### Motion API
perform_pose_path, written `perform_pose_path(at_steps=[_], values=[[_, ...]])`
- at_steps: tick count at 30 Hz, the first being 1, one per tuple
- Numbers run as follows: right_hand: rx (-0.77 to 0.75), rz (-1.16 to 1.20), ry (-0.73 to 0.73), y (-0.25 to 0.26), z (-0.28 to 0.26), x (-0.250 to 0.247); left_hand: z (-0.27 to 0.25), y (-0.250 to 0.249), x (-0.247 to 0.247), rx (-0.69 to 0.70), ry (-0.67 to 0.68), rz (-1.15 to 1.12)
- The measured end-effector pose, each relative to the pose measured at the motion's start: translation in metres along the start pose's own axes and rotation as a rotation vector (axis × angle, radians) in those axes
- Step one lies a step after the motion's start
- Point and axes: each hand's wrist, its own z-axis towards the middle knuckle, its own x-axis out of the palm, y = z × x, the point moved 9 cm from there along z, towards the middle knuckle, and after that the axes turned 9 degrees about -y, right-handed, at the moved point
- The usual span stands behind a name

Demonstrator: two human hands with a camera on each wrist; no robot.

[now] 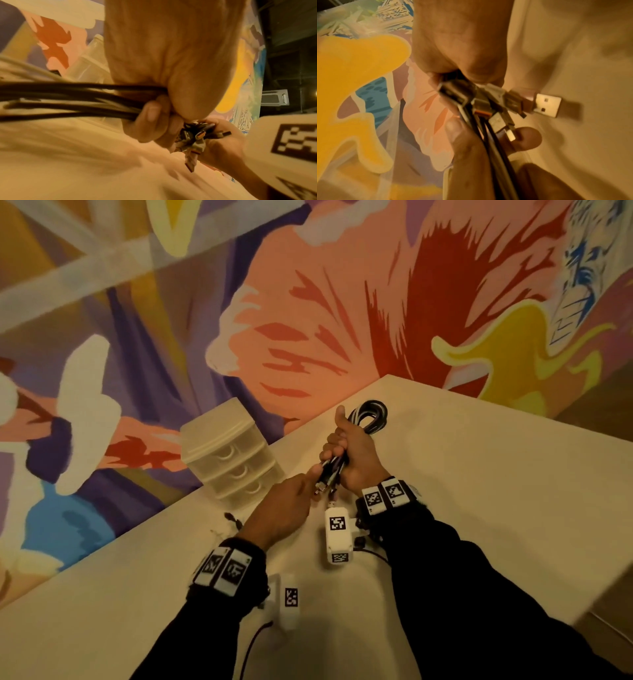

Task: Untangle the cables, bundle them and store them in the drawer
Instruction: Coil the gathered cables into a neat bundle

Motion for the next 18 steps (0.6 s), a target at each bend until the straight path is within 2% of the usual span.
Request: perform_pose_path(at_steps=[5,7,10,12,16,18], values=[[-0.041,-0.067,-0.108,0.004,0.006,-0.006,-0.024,0.038,-0.004,-0.146,0.088,-0.172],[-0.061,-0.141,-0.111,0.001,0.004,-0.004,-0.03,0.045,-0.014,-0.141,0.038,-0.171],[-0.094,-0.305,-0.113,-0.007,-0.001,0.003,-0.038,0.039,-0.034,0.047,-0.081,0.155],[-0.103,-0.364,-0.101,-0.01,-0.003,0.007,-0.048,0.035,-0.044,0.182,-0.113,0.372],[-0.162,-0.472,-0.108,-0.014,-0.008,0.013,-0.054,0.022,-0.077,0.298,-0.22,0.443],[-0.226,-0.592,-0.135,-0.015,-0.012,0.016,-0.06,0.006,-0.079,0.382,-0.186,0.459]])
